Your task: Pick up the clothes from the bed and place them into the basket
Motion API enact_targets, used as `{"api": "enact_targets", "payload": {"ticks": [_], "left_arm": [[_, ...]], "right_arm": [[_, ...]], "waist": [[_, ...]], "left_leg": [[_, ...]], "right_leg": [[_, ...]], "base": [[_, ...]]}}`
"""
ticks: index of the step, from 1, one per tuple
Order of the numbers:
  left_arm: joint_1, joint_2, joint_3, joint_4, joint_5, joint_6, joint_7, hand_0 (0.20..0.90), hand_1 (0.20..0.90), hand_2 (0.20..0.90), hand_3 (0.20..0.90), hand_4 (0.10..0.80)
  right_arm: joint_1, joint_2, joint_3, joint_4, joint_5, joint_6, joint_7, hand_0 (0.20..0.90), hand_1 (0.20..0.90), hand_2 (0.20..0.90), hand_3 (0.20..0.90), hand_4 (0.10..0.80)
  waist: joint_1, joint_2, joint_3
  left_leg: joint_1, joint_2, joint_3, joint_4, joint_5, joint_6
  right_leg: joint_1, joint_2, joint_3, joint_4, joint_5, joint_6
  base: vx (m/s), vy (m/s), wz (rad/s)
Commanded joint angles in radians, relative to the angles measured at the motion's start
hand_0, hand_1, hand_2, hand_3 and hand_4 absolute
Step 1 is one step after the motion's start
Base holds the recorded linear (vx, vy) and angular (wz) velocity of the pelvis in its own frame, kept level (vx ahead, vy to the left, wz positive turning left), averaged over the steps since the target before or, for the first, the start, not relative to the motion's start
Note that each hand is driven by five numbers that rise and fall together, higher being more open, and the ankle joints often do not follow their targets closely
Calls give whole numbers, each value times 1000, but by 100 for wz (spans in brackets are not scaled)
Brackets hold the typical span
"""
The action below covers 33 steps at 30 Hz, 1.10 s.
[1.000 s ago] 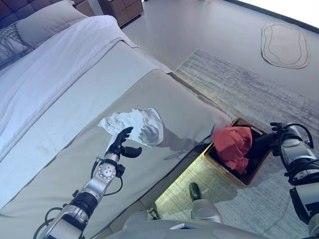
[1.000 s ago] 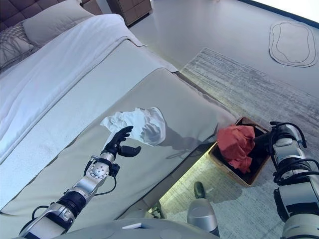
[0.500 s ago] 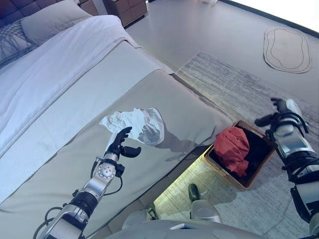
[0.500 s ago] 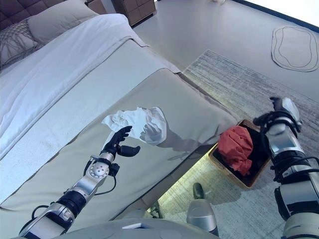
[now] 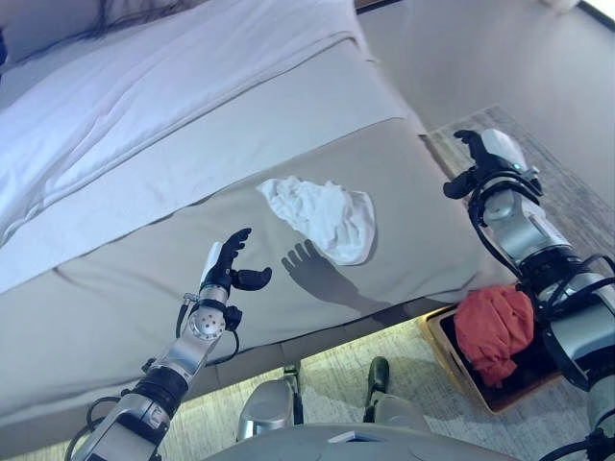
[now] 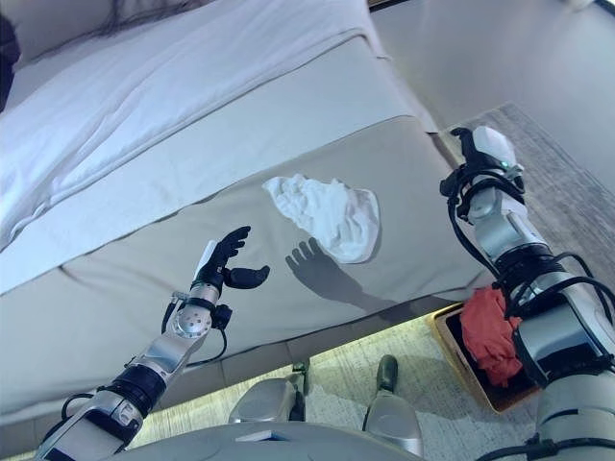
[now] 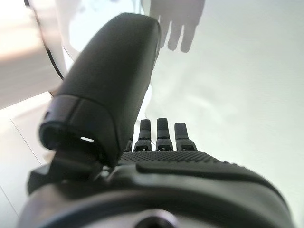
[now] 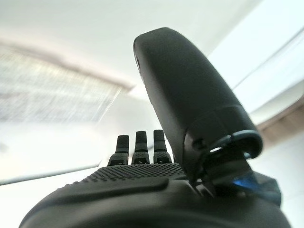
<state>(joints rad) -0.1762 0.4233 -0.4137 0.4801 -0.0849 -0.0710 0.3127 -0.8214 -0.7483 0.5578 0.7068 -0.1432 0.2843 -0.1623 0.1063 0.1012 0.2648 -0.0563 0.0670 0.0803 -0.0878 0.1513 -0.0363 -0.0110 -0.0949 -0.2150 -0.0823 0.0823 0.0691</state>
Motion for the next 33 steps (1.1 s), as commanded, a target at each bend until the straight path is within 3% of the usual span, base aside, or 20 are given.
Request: {"api": "enact_targets", "payload": {"ticks": [1,8,12,19,28,29,31,33], "left_arm": [[-76,89,70,-121,-19,-106,50,900,900,900,900,800],[-74,123,76,-188,-28,-131,28,900,900,900,900,800],[-78,157,89,-271,-53,-120,24,900,900,900,900,800],[-49,164,78,-324,-58,-104,30,900,900,900,900,800],[-4,175,60,-369,-77,-151,69,900,900,900,900,800],[1,177,61,-371,-78,-154,68,900,900,900,900,800],[11,182,62,-371,-83,-164,62,900,900,900,900,800],[9,187,60,-369,-88,-171,61,900,900,900,900,800]], "right_arm": [[-231,-36,66,-3,-32,-15,-38,900,900,900,900,800],[-333,0,118,120,-45,18,-6,900,900,900,900,800],[-417,26,171,202,-46,44,12,900,900,900,900,800],[-459,67,191,287,-46,60,48,900,900,900,900,800],[-501,62,229,370,-74,99,86,900,900,900,900,800],[-503,60,235,371,-76,102,91,766,766,766,744,644],[-507,56,247,372,-86,107,92,300,300,300,200,100],[-506,54,254,382,-89,107,94,300,300,300,200,100]], "waist": [[35,-36,77],[114,8,185],[159,13,255],[202,20,255],[220,53,255],[220,54,255],[218,57,255],[216,56,255]], "left_leg": [[-31,-23,-38,132,-136,-5],[-136,-94,-99,247,-161,26],[-246,-133,-110,434,-245,55],[-433,-153,-128,664,-343,91],[-608,-176,-136,833,-396,119],[-615,-177,-135,841,-399,120],[-628,-177,-133,857,-402,121],[-626,-175,-132,856,-402,122]], "right_leg": [[-83,-96,-23,252,-128,-30],[-149,-160,-69,387,-170,-31],[-236,-199,-64,570,-237,-37],[-390,-208,-62,775,-308,-60],[-580,-196,-37,946,-359,-75],[-588,-194,-36,952,-362,-76],[-603,-191,-31,967,-366,-78],[-603,-189,-30,966,-365,-78]], "base": [[-83,36,31],[-12,22,34],[15,-15,38],[31,-13,17],[-5,13,3],[-30,5,-9],[-44,6,-12],[-49,3,-5]]}}
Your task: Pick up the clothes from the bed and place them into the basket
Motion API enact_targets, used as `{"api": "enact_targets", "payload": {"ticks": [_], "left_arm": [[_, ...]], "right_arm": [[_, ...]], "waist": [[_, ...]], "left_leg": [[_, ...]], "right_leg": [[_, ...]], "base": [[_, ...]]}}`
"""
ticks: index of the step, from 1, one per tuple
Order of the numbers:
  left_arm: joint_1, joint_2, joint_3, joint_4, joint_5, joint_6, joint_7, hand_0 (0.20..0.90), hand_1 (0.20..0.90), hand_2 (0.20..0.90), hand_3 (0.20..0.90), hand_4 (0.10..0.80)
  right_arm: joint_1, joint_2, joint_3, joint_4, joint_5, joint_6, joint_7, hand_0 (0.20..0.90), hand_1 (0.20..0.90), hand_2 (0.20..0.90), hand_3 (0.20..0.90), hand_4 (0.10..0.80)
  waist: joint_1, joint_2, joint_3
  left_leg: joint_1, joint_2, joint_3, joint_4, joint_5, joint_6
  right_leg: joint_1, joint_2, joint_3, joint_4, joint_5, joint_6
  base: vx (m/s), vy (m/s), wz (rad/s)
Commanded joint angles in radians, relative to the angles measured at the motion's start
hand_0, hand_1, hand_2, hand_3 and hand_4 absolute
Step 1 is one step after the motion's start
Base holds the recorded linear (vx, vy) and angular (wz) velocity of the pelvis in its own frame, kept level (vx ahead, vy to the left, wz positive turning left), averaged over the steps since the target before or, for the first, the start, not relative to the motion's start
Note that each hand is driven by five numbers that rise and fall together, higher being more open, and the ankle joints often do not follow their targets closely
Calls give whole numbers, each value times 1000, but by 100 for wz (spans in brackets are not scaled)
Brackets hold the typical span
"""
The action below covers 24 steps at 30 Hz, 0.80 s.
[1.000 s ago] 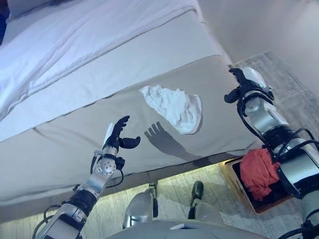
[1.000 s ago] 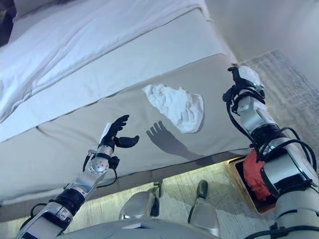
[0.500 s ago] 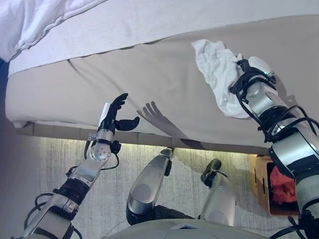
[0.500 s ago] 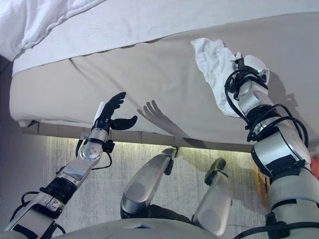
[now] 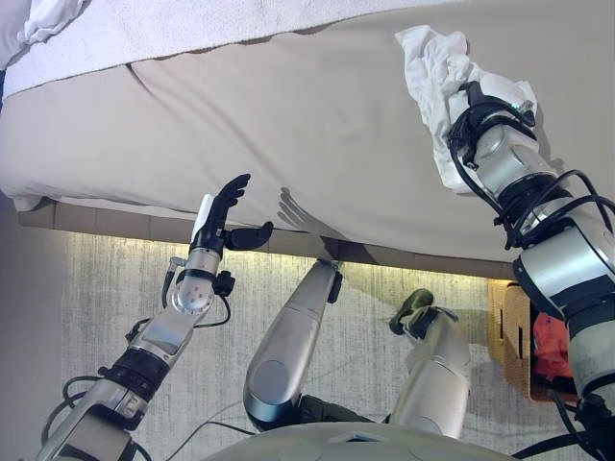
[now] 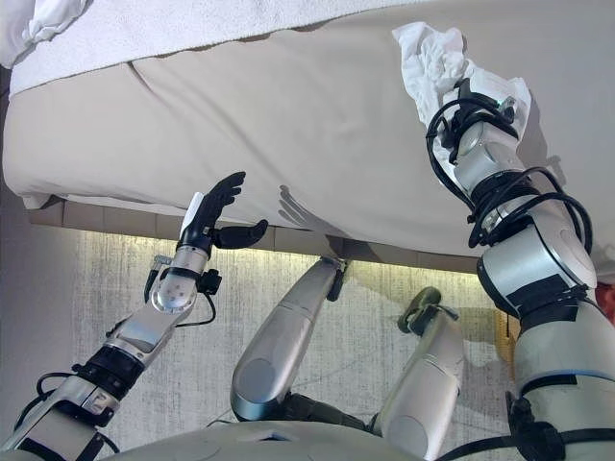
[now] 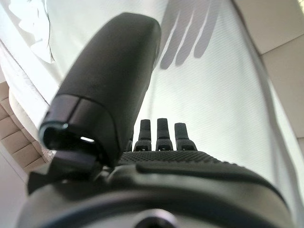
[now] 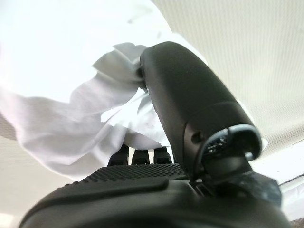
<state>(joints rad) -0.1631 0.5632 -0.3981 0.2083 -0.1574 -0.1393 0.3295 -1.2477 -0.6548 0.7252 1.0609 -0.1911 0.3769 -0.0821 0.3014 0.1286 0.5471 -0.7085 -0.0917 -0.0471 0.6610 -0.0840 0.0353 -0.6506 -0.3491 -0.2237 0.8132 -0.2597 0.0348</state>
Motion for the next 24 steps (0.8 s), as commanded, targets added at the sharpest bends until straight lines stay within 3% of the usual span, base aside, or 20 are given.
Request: {"api": "enact_targets", "payload": {"ticks": [1,9,18,19,24], "left_arm": [[-6,48,43,-101,-17,-104,48,900,900,900,900,800],[-34,46,34,-92,-14,-97,64,900,900,900,900,800],[-72,49,56,-68,-10,-27,59,900,900,900,900,800],[-73,49,59,-64,-13,-18,61,900,900,900,900,800],[-45,30,58,-48,0,12,52,900,900,900,900,800]], "right_arm": [[-76,-38,89,33,-38,17,8,300,300,300,200,100],[-71,-28,75,61,-1,-8,-56,300,300,300,200,100],[-50,-61,-22,-34,115,-69,-217,300,300,300,200,100],[-41,-73,-40,-67,127,-79,-238,300,300,300,200,100],[22,-131,-111,-224,161,-111,-283,300,300,300,200,100]], "waist": [[20,28,-27],[6,11,-27],[-49,-40,-27],[-63,-47,-31],[-114,-81,-121]], "left_leg": [[29,-14,-4,105,-164,51],[137,17,4,-5,-126,46],[393,65,41,-218,-61,20],[421,75,54,-257,-27,18],[556,113,104,-413,14,-11]], "right_leg": [[39,67,-19,68,-20,-43],[134,74,-27,-25,14,-31],[365,99,-26,-249,77,-7],[391,109,-29,-298,107,-13],[517,147,-19,-495,161,-1]], "base": [[-39,0,0],[-41,-1,-7],[-51,1,-14],[-39,48,-26],[74,55,-29]]}}
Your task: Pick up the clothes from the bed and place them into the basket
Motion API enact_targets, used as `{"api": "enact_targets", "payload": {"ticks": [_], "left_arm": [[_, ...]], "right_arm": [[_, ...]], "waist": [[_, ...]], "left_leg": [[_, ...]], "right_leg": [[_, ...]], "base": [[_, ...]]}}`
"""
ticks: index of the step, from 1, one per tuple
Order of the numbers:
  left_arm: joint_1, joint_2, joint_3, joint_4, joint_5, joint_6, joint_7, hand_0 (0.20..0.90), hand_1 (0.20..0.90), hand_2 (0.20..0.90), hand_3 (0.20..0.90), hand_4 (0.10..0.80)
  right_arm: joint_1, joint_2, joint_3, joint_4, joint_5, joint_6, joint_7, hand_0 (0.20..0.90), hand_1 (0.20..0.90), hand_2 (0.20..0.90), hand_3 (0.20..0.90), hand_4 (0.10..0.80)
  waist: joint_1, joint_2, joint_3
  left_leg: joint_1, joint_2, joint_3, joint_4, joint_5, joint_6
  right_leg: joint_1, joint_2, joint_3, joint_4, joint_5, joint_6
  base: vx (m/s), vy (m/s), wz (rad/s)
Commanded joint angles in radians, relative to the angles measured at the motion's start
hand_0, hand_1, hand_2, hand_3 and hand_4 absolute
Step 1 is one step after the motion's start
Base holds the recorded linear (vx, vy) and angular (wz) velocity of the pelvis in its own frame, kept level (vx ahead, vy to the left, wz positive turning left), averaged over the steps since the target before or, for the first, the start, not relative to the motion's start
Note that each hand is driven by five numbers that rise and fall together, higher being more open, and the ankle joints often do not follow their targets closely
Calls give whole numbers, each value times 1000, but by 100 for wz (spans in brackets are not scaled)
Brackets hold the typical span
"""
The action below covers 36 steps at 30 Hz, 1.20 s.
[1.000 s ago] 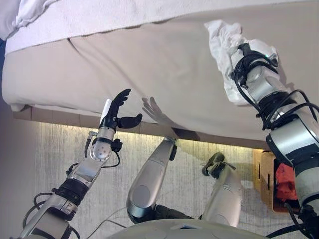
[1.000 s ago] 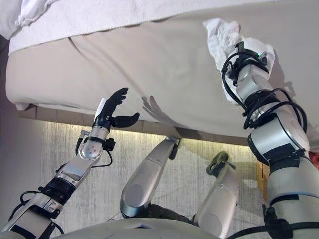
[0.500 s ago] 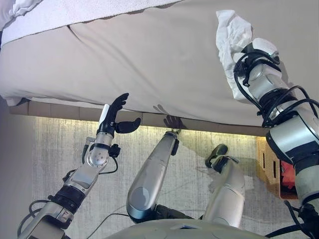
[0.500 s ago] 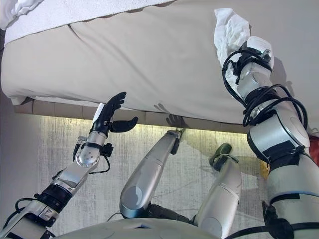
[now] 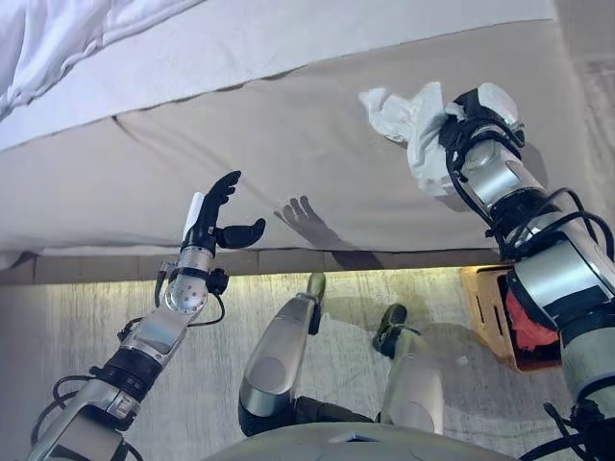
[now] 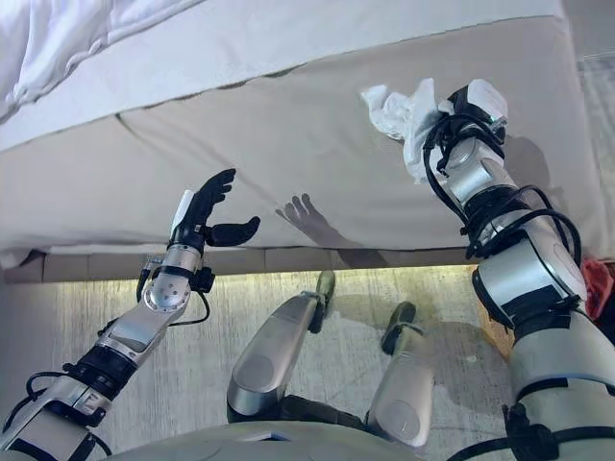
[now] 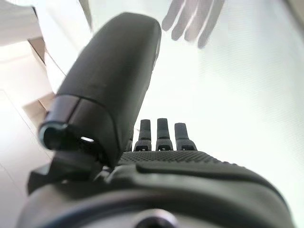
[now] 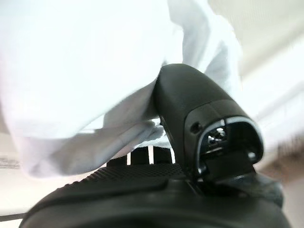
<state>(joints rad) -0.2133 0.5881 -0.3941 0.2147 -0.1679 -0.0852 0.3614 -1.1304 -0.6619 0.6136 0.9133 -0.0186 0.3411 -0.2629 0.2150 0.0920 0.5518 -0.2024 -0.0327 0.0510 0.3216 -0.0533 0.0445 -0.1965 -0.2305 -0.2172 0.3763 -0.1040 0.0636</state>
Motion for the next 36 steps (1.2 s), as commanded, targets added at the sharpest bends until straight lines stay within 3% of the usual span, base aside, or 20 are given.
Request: {"api": "enact_targets", "payload": {"ticks": [1,11,18,25,36], "left_arm": [[11,0,53,-50,18,-30,13,900,900,900,900,800],[29,-20,55,14,46,-8,-17,900,900,900,900,800],[22,-45,36,108,60,-64,-47,900,900,900,900,800],[-16,-75,2,164,81,-92,-64,900,900,900,900,800],[-80,-121,-34,187,83,-104,-59,900,900,900,900,800]], "right_arm": [[-72,-148,-22,-123,-1,-83,-102,300,300,300,200,100],[87,-255,-195,-271,1,-106,-98,300,300,300,200,100],[166,-348,-289,-278,15,-97,-98,300,300,300,200,100],[252,-419,-361,-267,33,-89,-73,300,300,300,200,100],[340,-435,-374,-217,46,-85,68,300,300,300,200,100]], "waist": [[-49,-55,-159],[-158,-96,-332],[-226,-104,-400],[-298,-108,-420],[-379,-86,-384]], "left_leg": [[97,66,24,-133,1,-32],[271,121,102,-359,68,-78],[322,143,148,-409,64,-103],[349,153,194,-409,47,-112],[374,159,249,-409,33,-132]], "right_leg": [[106,43,-14,-128,28,-24],[229,93,68,-364,135,7],[256,125,113,-458,174,14],[241,152,174,-459,173,6],[202,181,252,-454,180,-2]], "base": [[163,51,-38],[91,19,-28],[29,-14,-26],[10,-23,-22],[-26,-17,-20]]}}
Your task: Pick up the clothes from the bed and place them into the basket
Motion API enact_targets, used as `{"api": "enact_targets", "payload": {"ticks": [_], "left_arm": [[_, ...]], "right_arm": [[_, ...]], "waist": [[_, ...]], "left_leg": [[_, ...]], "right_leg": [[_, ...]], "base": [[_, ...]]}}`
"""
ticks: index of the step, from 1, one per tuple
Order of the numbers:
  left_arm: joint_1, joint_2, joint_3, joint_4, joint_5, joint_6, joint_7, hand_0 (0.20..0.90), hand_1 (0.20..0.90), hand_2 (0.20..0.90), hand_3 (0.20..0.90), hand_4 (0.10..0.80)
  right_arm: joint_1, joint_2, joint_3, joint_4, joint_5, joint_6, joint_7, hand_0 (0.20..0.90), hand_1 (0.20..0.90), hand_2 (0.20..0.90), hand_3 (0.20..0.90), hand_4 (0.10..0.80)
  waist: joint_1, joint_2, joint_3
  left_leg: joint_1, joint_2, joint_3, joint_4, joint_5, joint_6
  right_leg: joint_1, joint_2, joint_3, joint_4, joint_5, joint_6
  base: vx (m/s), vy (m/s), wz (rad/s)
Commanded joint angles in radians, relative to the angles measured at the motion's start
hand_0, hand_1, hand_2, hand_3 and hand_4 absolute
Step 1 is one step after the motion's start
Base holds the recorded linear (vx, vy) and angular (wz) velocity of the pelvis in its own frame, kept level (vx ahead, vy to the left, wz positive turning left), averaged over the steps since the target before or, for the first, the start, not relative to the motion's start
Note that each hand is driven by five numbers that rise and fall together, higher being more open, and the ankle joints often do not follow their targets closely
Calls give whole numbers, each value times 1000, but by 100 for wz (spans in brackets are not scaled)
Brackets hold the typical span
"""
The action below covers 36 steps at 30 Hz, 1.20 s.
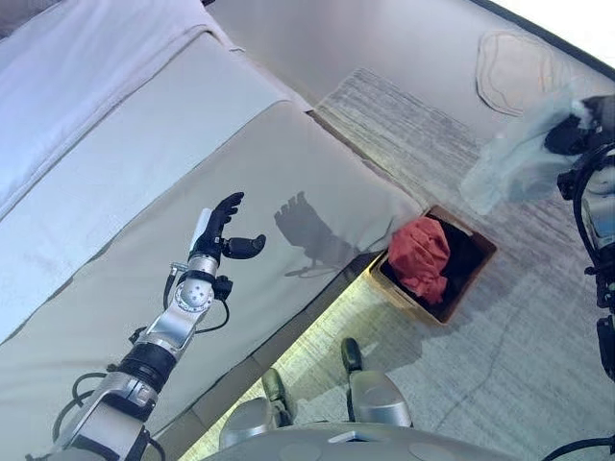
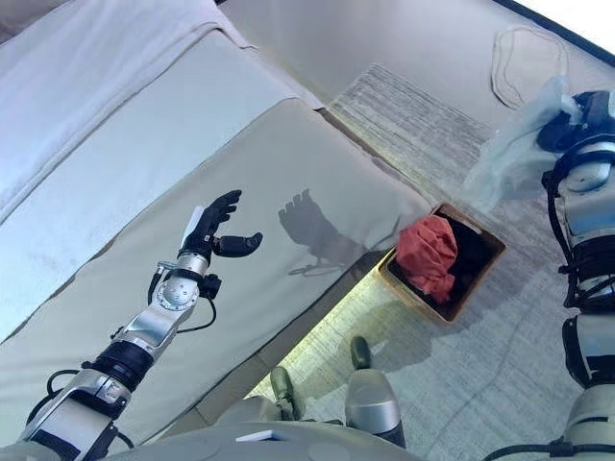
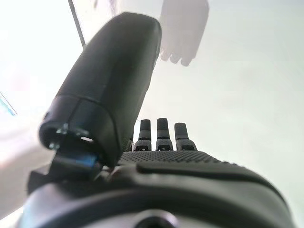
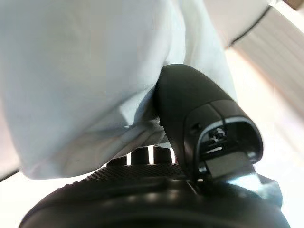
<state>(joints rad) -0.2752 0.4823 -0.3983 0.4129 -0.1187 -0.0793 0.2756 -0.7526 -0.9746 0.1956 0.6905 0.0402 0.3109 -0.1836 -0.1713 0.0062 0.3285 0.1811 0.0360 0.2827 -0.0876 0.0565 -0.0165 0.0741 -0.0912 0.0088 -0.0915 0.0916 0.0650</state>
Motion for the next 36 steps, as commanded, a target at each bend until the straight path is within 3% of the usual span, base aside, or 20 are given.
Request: {"api": "enact_targets", "payload": {"ticks": [1,10,19,36], "left_arm": [[-27,-19,-35,-16,37,-102,27,900,900,900,900,800],[-36,-37,-38,-10,36,-79,32,900,900,900,900,800],[-53,-38,-61,-30,27,-67,36,900,900,900,900,800],[-54,-36,-72,-36,14,-71,39,900,900,900,900,800]], "right_arm": [[-24,-114,44,24,-9,-59,5,300,300,300,200,100],[5,-45,59,171,-10,-78,49,300,300,300,200,100],[3,-4,75,258,-19,-118,49,300,300,300,200,100],[-6,38,106,290,-55,-109,51,300,300,300,200,100]], "waist": [[0,10,-151],[-12,56,-136],[0,98,-110],[25,116,-88]], "left_leg": [[-9,90,25,0,-78,-73],[8,87,52,0,-76,-78],[-8,80,41,0,-67,-82],[-38,78,17,0,-52,-85]], "right_leg": [[-73,41,30,15,-15,-3],[-68,36,29,16,-15,-4],[-82,24,8,17,-16,-4],[-86,12,-22,6,-16,-1]], "base": [[-31,20,-28],[34,-13,-6],[-7,-32,2],[-7,-9,4]]}}
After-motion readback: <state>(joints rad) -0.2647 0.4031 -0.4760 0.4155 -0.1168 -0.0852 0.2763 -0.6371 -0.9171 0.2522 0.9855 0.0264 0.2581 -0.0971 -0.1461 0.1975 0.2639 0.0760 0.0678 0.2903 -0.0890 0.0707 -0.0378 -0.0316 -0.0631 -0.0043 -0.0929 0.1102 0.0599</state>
